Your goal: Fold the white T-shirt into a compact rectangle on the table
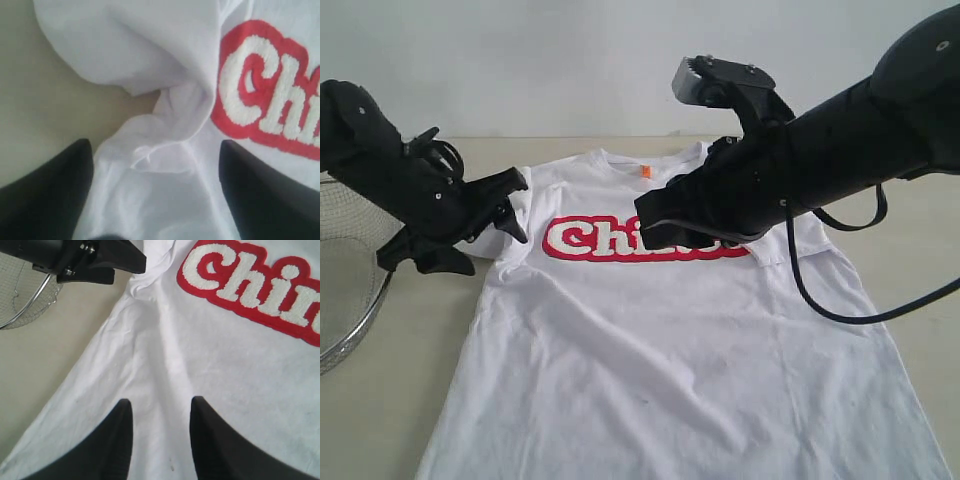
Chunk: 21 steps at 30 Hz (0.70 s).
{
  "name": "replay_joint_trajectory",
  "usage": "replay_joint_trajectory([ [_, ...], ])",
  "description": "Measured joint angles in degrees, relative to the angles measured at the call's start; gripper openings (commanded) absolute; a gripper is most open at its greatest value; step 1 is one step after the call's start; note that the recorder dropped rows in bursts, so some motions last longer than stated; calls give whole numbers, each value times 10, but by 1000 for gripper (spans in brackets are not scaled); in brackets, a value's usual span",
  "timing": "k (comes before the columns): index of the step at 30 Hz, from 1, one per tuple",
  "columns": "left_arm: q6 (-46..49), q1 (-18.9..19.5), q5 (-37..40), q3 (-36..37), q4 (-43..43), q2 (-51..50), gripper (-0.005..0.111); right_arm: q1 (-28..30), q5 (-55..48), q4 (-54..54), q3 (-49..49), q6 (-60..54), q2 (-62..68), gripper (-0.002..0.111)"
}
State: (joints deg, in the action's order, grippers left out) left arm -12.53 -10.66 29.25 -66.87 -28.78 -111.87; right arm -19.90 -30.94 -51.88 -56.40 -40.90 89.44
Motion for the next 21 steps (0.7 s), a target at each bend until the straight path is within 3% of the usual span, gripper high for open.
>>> replay_joint_trajectory([
  [10, -1, 1, -49, 0, -32, -21, 66, 0, 1, 0, 0, 0, 0, 34],
  [21, -4, 40, -55, 5, -39, -21, 66, 0, 1, 0, 0, 0, 0, 34],
])
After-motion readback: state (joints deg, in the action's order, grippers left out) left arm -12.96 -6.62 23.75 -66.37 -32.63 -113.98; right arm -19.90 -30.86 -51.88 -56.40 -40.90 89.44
